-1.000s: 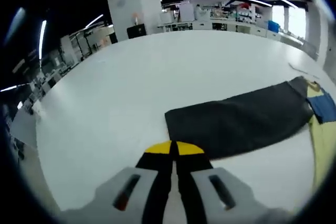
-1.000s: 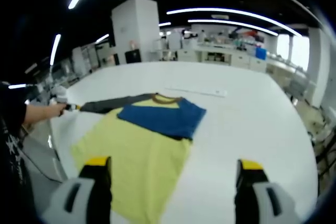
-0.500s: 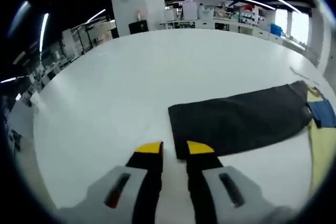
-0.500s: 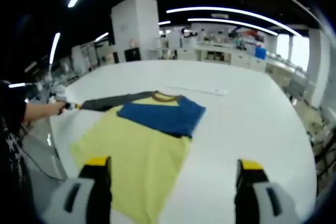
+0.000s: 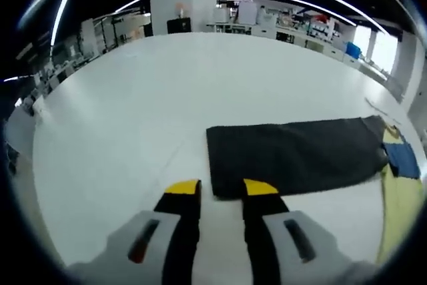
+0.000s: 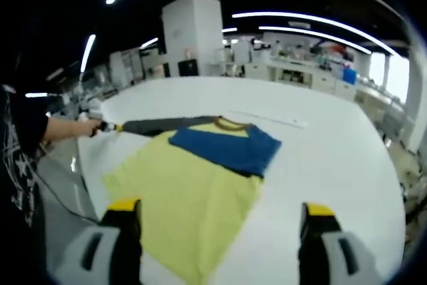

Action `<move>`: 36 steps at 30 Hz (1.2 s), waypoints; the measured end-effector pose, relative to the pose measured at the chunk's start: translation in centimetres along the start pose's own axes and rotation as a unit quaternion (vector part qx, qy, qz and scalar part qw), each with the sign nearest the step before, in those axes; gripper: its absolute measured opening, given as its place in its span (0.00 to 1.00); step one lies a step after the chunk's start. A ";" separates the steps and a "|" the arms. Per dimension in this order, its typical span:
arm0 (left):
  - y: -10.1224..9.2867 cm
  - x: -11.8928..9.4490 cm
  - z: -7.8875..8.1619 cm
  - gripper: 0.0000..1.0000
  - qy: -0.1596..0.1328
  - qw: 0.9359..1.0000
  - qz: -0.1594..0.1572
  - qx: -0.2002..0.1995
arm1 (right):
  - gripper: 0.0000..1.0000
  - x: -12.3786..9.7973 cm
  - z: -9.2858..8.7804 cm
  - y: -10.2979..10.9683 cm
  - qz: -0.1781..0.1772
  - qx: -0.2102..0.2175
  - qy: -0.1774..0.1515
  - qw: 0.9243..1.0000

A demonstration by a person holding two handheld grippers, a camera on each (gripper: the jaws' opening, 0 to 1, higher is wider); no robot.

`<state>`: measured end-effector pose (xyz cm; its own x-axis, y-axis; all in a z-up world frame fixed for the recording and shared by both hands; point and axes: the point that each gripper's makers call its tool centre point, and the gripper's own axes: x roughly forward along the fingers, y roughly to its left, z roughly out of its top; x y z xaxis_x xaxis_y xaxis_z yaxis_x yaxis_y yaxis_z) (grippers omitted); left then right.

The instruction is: Fold the garment on the visible template until the final outline fits inside the template.

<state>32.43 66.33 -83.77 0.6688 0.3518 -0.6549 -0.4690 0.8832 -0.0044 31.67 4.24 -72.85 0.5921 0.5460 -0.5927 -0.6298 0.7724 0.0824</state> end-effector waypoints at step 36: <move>-4.4 -2.6 4.1 0.02 -0.041 0.997 -0.038 -0.044 | 1.00 0.3 -0.9 2.0 0.038 -0.017 -0.001 0.999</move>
<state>35.15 62.82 -78.93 0.7480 0.3121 -0.5857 -0.4611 0.8791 -0.1205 30.14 5.69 -73.55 0.5440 0.6031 -0.5835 -0.6888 0.7181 0.1001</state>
